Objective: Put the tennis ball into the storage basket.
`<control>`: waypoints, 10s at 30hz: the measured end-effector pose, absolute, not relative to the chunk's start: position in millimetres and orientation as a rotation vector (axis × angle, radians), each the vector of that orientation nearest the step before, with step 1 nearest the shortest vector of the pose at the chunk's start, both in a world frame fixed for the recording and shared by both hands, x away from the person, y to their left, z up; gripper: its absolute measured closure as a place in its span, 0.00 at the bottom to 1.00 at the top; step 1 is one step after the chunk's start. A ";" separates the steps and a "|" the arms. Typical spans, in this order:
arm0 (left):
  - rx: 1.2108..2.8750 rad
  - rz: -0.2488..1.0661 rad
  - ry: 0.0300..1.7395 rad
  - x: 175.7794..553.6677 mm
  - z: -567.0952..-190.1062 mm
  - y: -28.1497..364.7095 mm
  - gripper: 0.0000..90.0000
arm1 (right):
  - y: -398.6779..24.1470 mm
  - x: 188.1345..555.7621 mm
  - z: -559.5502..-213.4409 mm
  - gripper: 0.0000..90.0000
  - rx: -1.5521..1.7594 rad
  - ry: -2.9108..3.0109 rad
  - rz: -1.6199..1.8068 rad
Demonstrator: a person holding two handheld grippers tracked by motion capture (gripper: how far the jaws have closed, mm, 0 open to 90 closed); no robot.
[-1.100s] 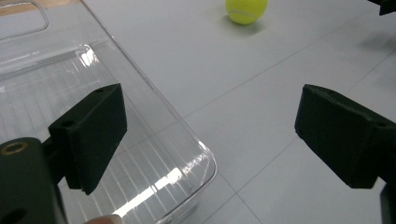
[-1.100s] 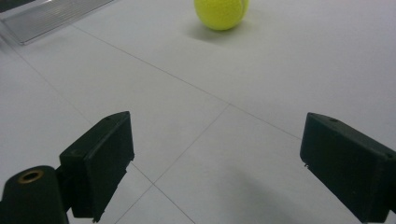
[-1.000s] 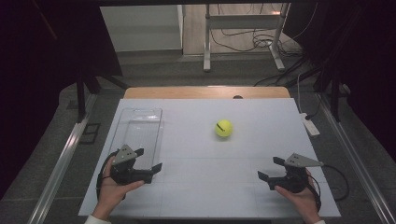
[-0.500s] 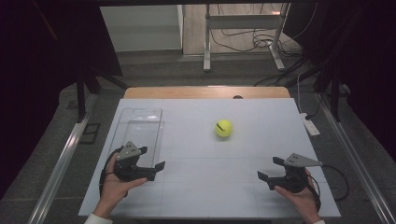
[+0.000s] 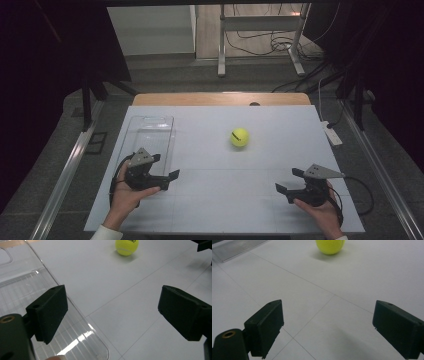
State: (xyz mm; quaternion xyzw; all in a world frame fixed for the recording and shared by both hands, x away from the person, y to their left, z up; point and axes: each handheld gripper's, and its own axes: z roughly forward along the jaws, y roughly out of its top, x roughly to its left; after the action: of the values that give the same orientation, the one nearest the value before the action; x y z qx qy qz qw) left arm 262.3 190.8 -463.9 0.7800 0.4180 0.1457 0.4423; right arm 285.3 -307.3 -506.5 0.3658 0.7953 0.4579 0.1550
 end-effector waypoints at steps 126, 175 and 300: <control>2.116 0.274 0.938 359.7 -440.9 80.9 0.10 | -308.7 285.8 -509.2 0.11 1.059 2.285 1.307; 2.174 0.252 0.923 390.3 -437.9 48.6 0.09 | -308.8 285.8 -509.0 0.11 1.060 2.284 1.319; 2.308 0.108 0.990 476.5 -477.6 -18.4 0.09 | -309.2 287.2 -509.3 0.11 1.059 2.287 1.340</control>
State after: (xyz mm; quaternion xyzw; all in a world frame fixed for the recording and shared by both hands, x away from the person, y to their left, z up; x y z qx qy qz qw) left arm 476.5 -18.4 -477.6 0.8732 0.3745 0.0409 0.3090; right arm 287.2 -309.2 -509.3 0.3673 0.7929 0.4647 0.1432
